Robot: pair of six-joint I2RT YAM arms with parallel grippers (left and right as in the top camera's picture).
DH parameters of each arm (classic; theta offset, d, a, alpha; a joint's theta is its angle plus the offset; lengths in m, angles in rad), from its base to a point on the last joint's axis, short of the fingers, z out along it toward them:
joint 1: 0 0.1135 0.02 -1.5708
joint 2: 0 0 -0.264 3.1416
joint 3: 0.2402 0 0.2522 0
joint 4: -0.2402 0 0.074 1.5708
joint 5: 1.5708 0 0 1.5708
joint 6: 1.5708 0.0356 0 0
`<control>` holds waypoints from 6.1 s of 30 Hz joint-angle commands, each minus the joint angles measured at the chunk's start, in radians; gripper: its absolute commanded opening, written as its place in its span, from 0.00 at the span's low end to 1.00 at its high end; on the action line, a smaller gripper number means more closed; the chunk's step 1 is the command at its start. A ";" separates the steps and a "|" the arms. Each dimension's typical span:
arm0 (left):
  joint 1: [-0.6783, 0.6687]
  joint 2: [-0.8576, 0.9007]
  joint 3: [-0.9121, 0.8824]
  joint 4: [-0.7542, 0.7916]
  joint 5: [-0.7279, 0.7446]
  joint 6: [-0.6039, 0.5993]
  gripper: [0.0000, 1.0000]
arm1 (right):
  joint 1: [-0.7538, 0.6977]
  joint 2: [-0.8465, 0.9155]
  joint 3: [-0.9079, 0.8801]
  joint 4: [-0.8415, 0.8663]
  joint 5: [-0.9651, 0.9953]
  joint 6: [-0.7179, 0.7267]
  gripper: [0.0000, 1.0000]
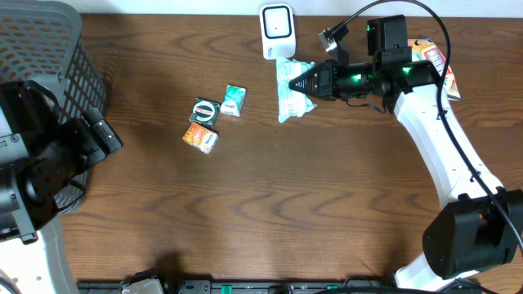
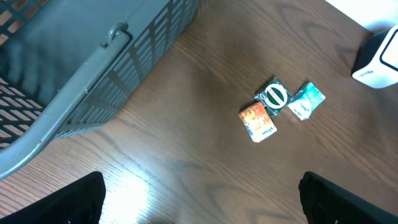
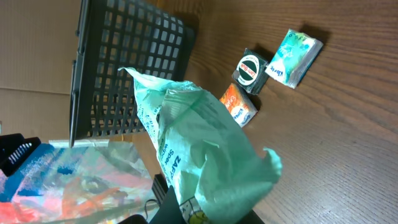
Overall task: Scan the item barcode
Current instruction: 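Hold the wipes packet still beneath the scanner with the right gripper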
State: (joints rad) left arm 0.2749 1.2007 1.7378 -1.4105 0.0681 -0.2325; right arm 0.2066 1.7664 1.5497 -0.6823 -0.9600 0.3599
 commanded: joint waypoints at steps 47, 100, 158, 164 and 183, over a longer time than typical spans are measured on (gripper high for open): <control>0.005 0.000 -0.009 -0.002 -0.009 -0.002 0.98 | 0.005 -0.013 0.017 -0.002 0.016 0.010 0.01; 0.005 0.000 -0.009 -0.002 -0.009 -0.002 0.98 | 0.037 -0.013 0.017 -0.010 0.174 0.029 0.01; 0.005 0.000 -0.009 -0.002 -0.009 -0.002 0.98 | 0.048 -0.012 0.005 -0.025 0.300 0.029 0.01; 0.005 0.000 -0.009 -0.002 -0.009 -0.002 0.98 | 0.053 -0.012 0.005 -0.025 0.303 0.029 0.01; 0.005 0.000 -0.009 -0.002 -0.009 -0.002 0.98 | 0.070 -0.012 0.005 -0.028 0.333 0.029 0.01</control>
State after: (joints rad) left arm 0.2749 1.2007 1.7378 -1.4105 0.0681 -0.2325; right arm 0.2672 1.7664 1.5494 -0.7109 -0.6270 0.3828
